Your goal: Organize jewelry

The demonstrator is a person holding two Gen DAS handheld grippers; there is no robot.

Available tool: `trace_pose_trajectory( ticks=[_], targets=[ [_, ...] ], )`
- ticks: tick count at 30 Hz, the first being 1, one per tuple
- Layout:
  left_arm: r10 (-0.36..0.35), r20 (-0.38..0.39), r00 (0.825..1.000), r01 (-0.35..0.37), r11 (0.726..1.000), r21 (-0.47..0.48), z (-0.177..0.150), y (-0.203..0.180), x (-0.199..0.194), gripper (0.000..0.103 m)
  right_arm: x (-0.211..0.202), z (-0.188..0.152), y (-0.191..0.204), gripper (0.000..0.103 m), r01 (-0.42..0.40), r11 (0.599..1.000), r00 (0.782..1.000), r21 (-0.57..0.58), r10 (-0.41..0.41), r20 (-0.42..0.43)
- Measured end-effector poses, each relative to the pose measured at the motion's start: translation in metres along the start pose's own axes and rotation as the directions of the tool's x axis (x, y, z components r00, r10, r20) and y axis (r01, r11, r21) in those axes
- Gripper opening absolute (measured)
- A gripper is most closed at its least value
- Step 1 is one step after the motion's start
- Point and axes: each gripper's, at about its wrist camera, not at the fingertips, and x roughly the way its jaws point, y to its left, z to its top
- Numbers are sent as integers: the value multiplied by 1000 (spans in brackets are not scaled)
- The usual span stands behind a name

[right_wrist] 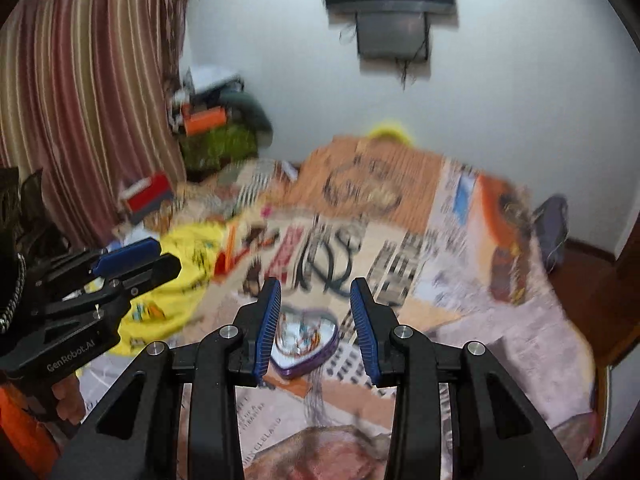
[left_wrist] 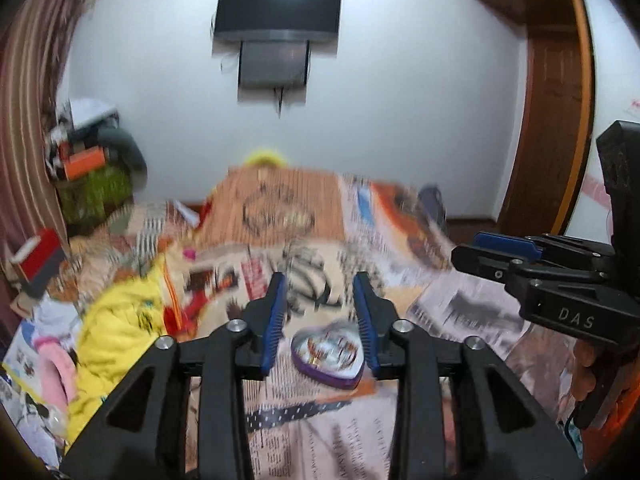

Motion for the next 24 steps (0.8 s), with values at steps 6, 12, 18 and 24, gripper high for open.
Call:
trace_pose_trajectory(
  ticks=[6, 12, 18, 24],
  targets=[
    [31, 191, 981, -36, 999, 26, 20, -23, -71, 56, -80, 14, 16, 36, 33, 999, 975, 8, -34, 219],
    [91, 303, 949, -96, 995, 4, 21, -31, -116, 96, -128, 9, 34, 79, 113, 993, 924, 16, -111, 366],
    [116, 331, 937, -113, 993, -29, 17, -30, -133, 101, -137, 5, 44, 103, 173, 984, 885, 47, -176, 431],
    [129, 330, 935, -122, 992, -41, 14, -29, -139, 101, -137, 1, 47, 103, 175, 984, 892, 37, -175, 416]
  ],
)
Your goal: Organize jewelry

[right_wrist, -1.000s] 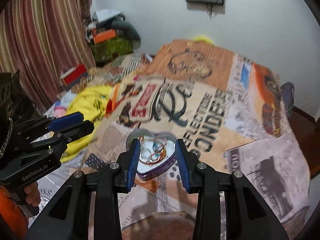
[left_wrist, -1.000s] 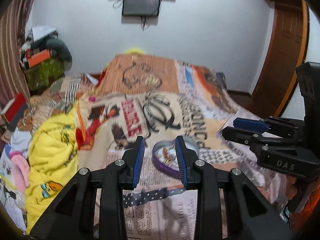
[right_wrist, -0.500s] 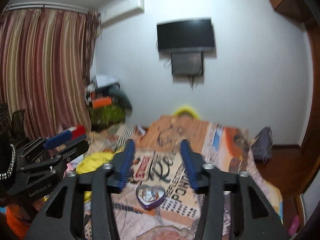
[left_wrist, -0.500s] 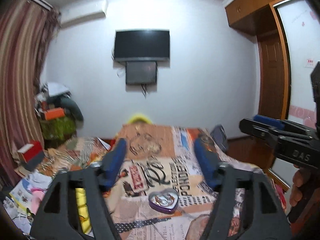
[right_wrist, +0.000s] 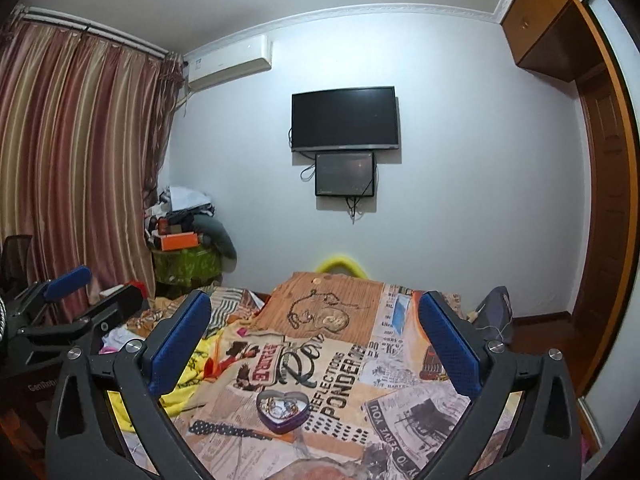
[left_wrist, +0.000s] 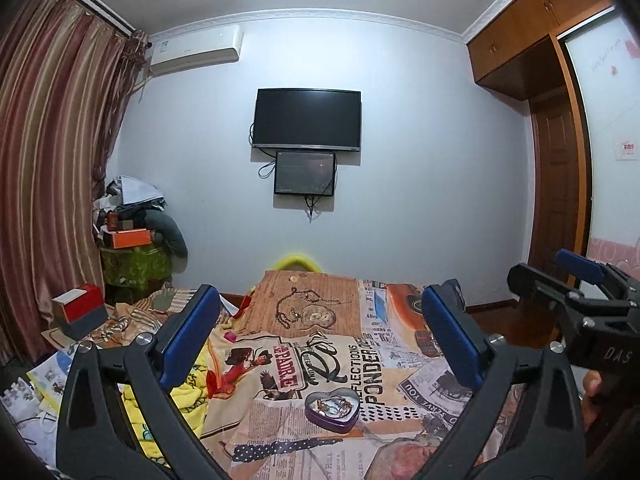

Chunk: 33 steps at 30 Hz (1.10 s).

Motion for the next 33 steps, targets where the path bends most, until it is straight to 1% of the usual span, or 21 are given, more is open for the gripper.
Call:
trace_pose_trajectory(
  ticks=[4, 5, 10, 33],
  targets=[
    [4, -6, 1000, -4, 1000, -2, -3, -2, -1, 101, -2, -3, -2, 103, -5, 1000, 1000, -1, 5, -12],
    [3, -7, 1000, -3, 1000, -3, -3, -2, -1, 101, -8, -8, -4, 103, -6, 1000, 1000, 1, 6, -13],
    [5, -8, 1000, -5, 1000, 7, -4, -4, -2, 101, -11, -7, -5, 103, -9, 1000, 1000, 6, 9, -13],
    [8, -34, 999, -7, 1000, 27, -10, -9, 9, 102, -6, -10, -11, 103, -8, 999, 998, 33, 10, -66]
  ],
)
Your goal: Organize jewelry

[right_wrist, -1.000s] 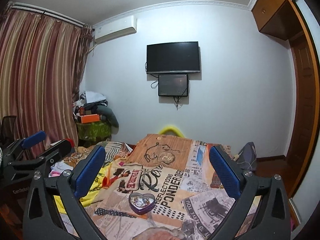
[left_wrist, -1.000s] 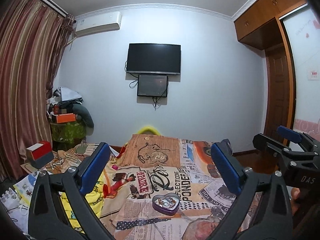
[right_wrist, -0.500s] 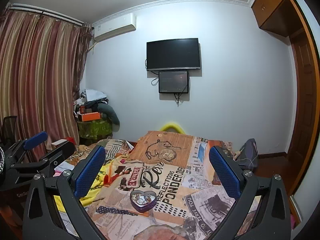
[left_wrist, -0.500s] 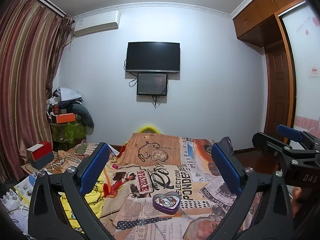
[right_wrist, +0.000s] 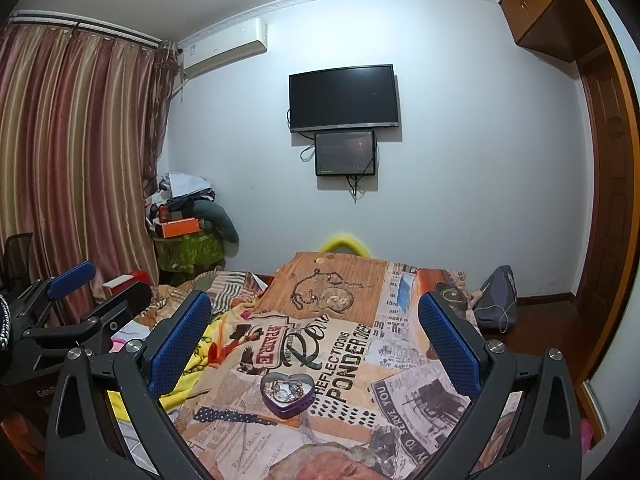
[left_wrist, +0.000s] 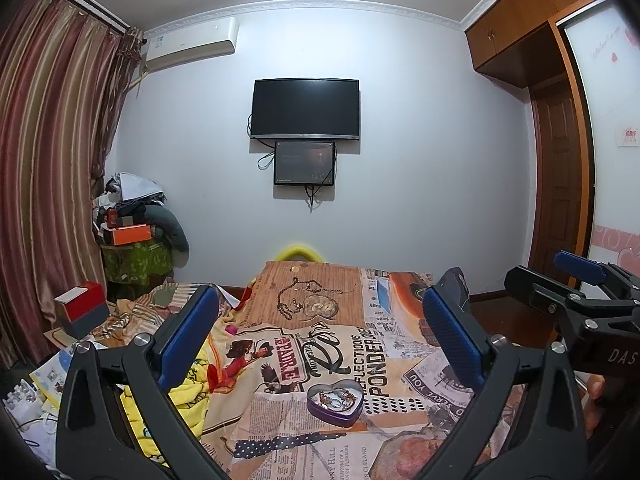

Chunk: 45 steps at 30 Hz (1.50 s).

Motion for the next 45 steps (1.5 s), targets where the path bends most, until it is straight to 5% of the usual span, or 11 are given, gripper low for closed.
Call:
trace_pose_trajectory(
  ticks=[45],
  targets=[
    [-44, -40, 998, 44, 999, -1, -6, -1, 14, 102, 5, -1, -8, 103, 0, 999, 999, 32, 1, -36]
  ],
)
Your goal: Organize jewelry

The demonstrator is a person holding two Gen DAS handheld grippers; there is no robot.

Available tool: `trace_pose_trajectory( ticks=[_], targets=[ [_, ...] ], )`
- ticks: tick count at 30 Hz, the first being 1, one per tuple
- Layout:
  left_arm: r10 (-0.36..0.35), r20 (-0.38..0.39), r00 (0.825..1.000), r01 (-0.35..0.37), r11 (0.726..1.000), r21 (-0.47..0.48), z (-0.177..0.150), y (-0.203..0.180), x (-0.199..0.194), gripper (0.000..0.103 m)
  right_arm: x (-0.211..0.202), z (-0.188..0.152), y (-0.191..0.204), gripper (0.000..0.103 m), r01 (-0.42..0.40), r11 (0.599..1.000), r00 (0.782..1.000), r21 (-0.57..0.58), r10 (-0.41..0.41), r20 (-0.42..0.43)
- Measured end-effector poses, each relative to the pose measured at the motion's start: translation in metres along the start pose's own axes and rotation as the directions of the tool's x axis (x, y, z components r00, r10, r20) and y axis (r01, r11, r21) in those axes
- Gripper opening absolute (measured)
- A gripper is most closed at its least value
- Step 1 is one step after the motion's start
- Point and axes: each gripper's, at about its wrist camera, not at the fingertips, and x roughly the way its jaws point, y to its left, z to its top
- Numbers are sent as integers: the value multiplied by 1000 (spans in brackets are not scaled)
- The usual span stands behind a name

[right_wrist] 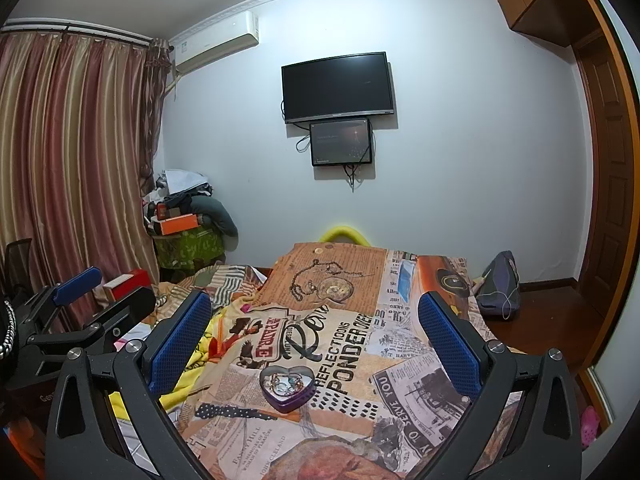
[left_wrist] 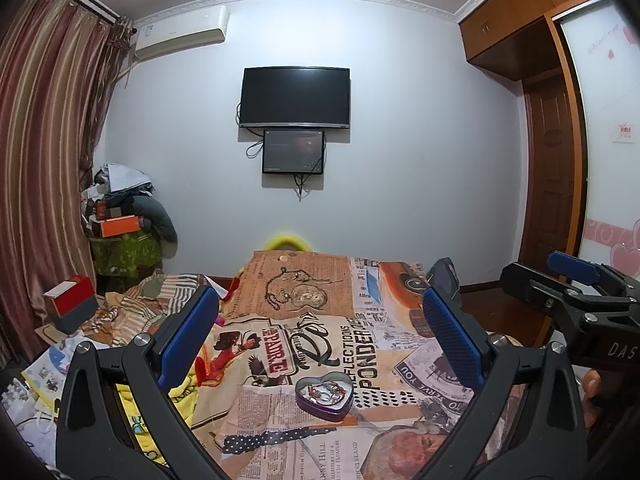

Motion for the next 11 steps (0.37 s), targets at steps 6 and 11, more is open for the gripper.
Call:
trace_pose_trajectory(
  ticks=[6, 11],
  targets=[
    [1, -2, 1000, -1, 1000, 3, -1, -2, 2, 102, 0, -1, 0, 103, 0, 1000, 1000, 3, 0, -1],
    [-5, -13, 1000, 5, 1000, -5, -4, 2, 8, 102, 4, -1, 0, 103, 2, 1000, 1000, 5, -2, -10]
  ],
)
